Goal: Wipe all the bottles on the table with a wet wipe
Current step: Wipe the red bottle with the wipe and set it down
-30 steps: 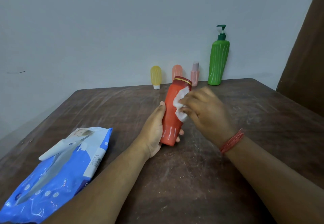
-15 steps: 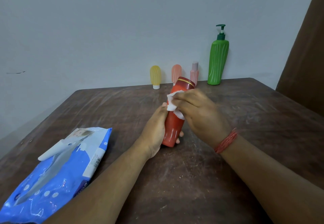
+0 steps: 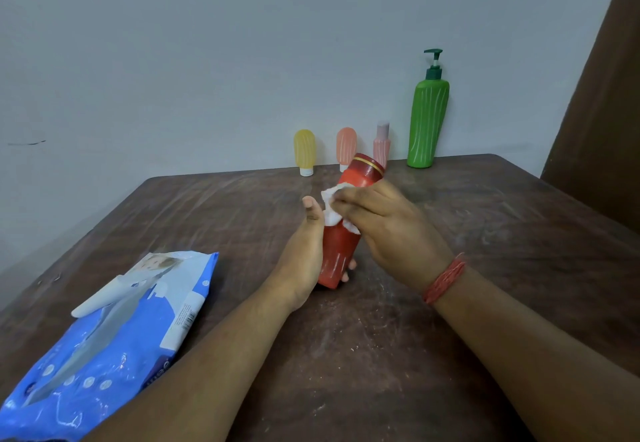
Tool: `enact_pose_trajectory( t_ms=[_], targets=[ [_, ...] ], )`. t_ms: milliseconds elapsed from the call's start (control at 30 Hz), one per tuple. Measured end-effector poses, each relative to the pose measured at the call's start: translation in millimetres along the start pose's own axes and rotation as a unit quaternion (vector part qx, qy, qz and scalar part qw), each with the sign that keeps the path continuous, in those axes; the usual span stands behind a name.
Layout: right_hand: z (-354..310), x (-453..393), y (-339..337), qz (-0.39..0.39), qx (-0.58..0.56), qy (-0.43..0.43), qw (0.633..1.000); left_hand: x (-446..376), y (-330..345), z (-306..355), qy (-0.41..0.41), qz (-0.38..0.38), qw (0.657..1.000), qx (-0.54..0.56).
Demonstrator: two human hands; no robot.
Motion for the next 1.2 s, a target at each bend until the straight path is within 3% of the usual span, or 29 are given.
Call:
enact_pose_trajectory(
  t_ms=[133,267,367,500,600,733,833,967,1100,1200],
  targets=[
    [16,-6,-12,0.046,0.014,0.107,0.993,1,3,1,0.007,-0.010,1.000,-0.007],
    [-8,-3,-2,-0.034,0.020,-0.009,0.999,0,3,2,0.012,-0.005,0.999,0.031],
    [8,-4,-11,0.021,0.010,0.083,0.996,3,4,3,0.002,-0.011,0.999,0.038],
    [-13,-1,2,-0.031,-0.010,-0.021,0.999,3,0,7,0.014,-0.003,0.993,0.113],
    [2,-2,-4,0.028,-0.048,0.044,0.998,3,-2,9,0.021,-0.010,0.987,0.157],
    [-14,0,-1,0.005,-0.062,-0.006,0.998,5,-7,10,0.041,-0.011,0.977,0.211],
    [-5,-2,-11,0.039,-0.079,0.043,0.995,5,-6,11,0.037,-0.020,0.974,0.223],
    [-18,0,-5,0.001,-0.078,-0.002,0.997,6,-7,11,0.038,-0.016,0.971,0.237],
    [1,2,-10,0.046,-0.118,0.110,0.986,10,-5,11,0.018,-0.022,0.972,0.232],
    [3,3,-8,0.048,-0.134,0.128,0.982,11,-3,11,-0.001,-0.030,0.975,0.220]
  ],
)
Point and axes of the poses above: each hand's wrist, its own x-axis away from the middle knuckle, its own y-axis out of the palm, z = x × y, the point moved 6 cm from there along -x, towards the middle knuckle, and after that the axes turned 7 degrees about -z, right-handed, at the moved point
